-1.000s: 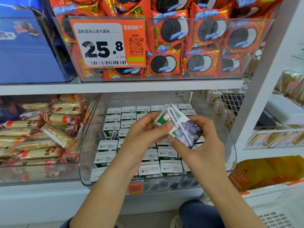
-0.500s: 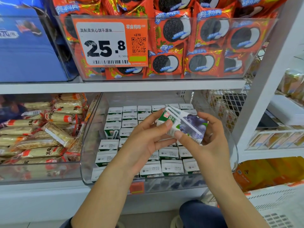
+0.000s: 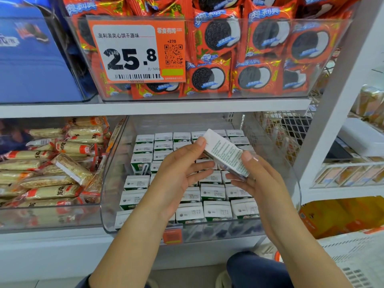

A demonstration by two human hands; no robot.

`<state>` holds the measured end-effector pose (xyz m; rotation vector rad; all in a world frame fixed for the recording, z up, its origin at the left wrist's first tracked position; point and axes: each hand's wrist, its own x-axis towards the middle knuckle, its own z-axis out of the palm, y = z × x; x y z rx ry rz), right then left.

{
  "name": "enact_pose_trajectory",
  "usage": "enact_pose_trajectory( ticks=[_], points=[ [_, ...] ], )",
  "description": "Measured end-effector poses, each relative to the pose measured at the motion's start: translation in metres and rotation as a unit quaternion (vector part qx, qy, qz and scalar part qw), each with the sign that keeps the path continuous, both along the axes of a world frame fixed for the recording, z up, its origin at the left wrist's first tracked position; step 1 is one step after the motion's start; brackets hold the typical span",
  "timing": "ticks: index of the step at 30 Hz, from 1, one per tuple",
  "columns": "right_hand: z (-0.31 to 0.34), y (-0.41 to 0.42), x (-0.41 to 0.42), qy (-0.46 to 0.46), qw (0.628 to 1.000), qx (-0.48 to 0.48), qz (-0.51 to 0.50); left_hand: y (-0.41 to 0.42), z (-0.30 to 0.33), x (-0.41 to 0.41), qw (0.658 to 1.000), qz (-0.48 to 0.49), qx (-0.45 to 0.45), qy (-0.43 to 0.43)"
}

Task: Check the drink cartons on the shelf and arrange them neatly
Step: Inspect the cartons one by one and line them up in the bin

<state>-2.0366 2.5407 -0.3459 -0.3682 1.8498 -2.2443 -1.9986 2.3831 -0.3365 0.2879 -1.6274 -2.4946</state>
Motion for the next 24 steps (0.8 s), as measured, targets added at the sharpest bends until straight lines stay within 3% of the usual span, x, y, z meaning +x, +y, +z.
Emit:
enact_pose_trajectory(
  ticks=[7,12,15,19,22,24],
  points=[
    [0.004,0.001,0.000,-0.018,0.999,-0.025,-0.008,0.000,-0.001,0.001,0.999,-0.013,-0.044,-0.014],
    [0.005,0.002,-0.006,-0.143,0.989,-0.030,-0.025,0.002,-0.004,0.001,0.991,-0.049,-0.123,-0.029],
    [0.006,0.003,-0.008,-0.156,0.987,-0.023,-0.018,0.003,-0.003,0.000,0.988,-0.049,-0.141,-0.039],
    [0.007,0.003,-0.002,-0.091,0.996,0.005,0.013,0.003,-0.002,-0.002,0.993,-0.013,-0.109,-0.052],
    [0.002,-0.001,0.005,0.058,0.995,0.076,-0.014,0.003,-0.003,-0.005,0.996,0.009,-0.067,-0.064],
    [-0.003,-0.002,0.008,0.153,0.973,0.160,-0.072,0.003,-0.004,-0.005,0.996,0.009,-0.045,-0.072]
  ],
)
